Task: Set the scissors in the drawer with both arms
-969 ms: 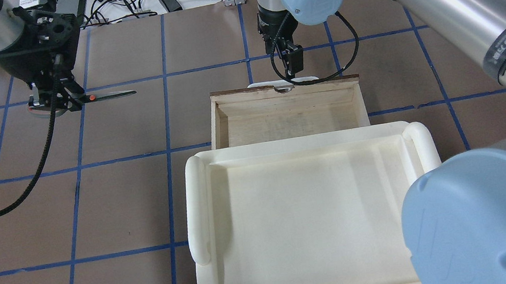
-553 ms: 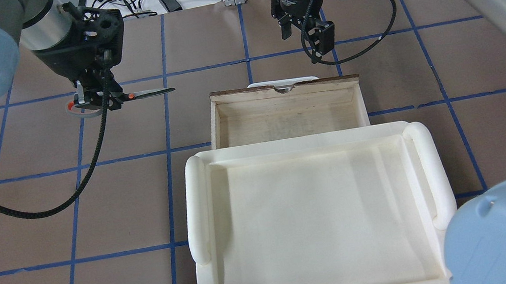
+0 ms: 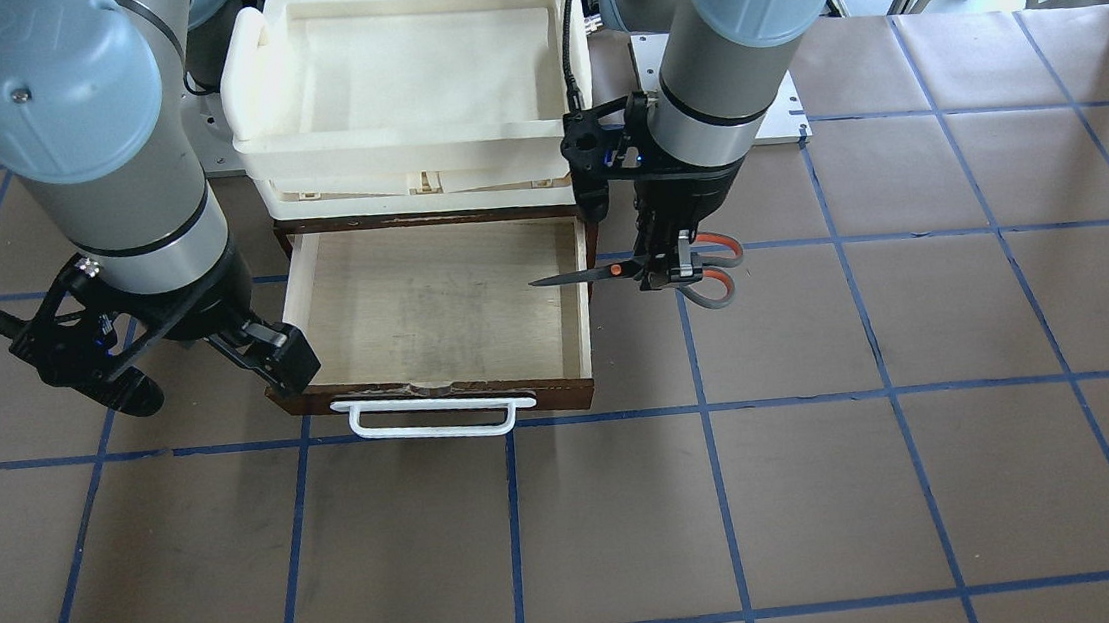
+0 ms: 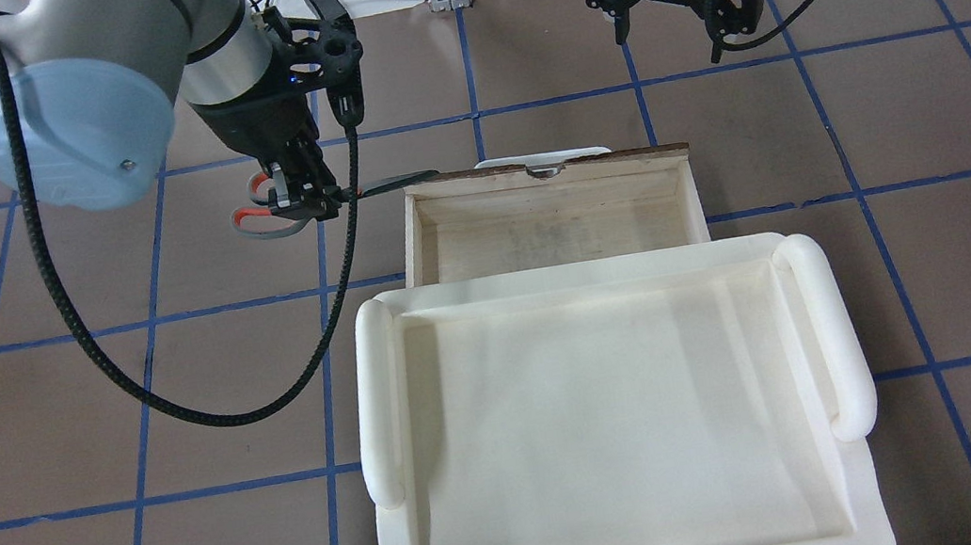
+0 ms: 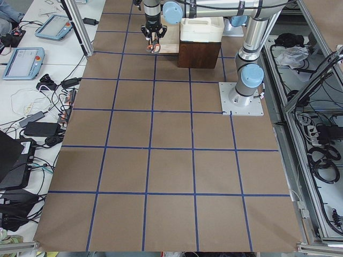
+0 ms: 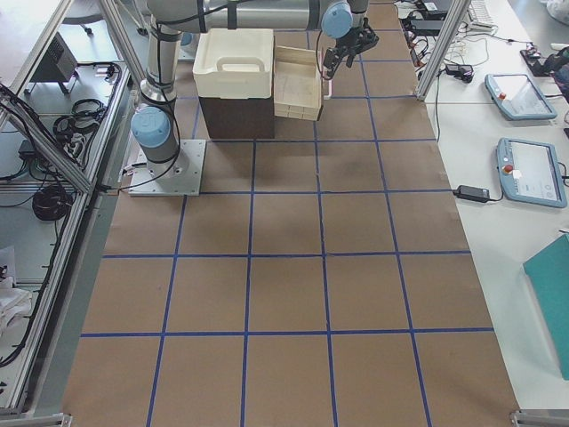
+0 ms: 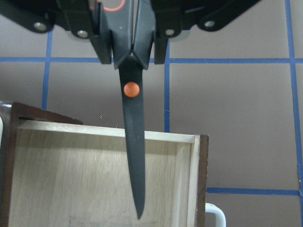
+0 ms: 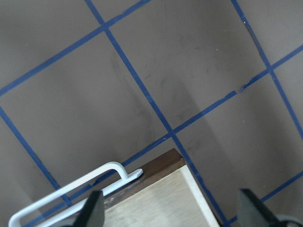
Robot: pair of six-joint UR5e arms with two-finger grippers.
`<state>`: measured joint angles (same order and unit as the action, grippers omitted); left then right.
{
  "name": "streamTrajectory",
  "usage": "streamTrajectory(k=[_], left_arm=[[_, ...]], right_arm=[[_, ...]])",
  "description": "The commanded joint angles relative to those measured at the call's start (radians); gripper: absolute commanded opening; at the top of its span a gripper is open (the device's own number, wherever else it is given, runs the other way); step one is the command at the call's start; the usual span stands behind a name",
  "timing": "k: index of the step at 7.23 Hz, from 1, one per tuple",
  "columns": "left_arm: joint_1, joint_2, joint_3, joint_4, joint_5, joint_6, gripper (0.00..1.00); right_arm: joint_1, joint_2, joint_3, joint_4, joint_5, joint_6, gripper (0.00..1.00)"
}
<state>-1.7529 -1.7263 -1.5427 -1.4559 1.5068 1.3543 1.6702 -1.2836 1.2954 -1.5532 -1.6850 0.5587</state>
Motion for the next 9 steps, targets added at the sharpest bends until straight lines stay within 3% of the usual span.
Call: streamTrajectory(k=[1, 3, 9], left_arm=[[-0.092, -0.047, 0.003, 0.098, -0.023, -0.098, 0.00], [-0.111, -0.084, 0.001, 0.127, -0.040, -0.156, 0.00], [-0.201, -0.127, -0.031, 0.178, -0.048, -0.257, 0.00]], right_arm=[[-0.006, -0.049, 0.030, 0.002, 0.014, -0.276, 1.00], [-0.039, -0.078, 0.032, 0.013, 0.044, -0.475, 1.00], [-0.089, -0.112, 0.032, 0.059, 0.053, -0.549, 1.00]])
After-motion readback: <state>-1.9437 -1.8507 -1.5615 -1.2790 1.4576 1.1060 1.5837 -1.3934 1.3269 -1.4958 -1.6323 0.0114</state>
